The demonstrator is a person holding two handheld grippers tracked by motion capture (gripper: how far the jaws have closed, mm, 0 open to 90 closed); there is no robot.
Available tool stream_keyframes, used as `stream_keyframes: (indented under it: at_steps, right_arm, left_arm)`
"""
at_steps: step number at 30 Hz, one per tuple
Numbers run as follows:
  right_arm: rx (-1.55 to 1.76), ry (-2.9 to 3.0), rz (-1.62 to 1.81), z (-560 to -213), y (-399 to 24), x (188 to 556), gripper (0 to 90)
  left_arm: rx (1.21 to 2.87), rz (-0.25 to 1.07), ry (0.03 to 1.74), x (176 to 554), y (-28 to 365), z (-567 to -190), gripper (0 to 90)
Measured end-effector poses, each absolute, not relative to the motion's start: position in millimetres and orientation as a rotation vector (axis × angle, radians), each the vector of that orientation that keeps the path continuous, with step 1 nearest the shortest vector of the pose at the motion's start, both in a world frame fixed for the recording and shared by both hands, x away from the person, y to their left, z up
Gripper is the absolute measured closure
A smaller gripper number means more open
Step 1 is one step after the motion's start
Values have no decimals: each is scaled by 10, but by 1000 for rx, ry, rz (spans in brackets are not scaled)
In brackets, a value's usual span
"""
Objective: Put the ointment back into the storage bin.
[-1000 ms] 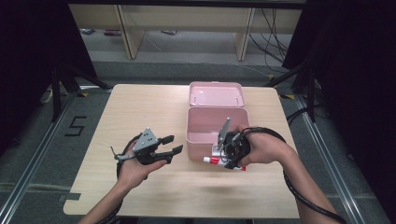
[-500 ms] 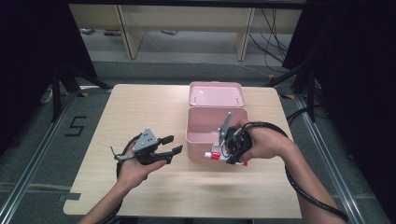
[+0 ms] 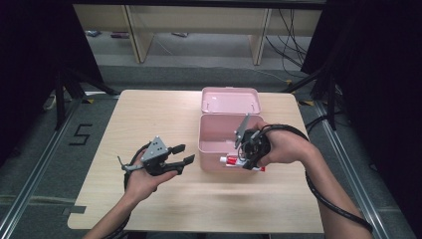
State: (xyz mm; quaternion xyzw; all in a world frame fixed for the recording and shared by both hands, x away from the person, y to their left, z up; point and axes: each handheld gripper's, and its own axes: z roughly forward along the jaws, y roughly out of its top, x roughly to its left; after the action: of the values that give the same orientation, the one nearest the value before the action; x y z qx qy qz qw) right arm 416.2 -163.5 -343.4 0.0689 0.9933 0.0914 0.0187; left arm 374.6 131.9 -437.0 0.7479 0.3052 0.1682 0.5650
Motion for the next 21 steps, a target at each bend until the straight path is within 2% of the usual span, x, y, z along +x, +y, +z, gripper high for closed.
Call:
stream_keyframes:
  at_steps: [21]
  right_arm:
    - [200, 3041, 275, -3323, -1656, 4373, 705]
  left_arm:
    - [1755, 397, 716, 3748, 1321, -4363, 463]
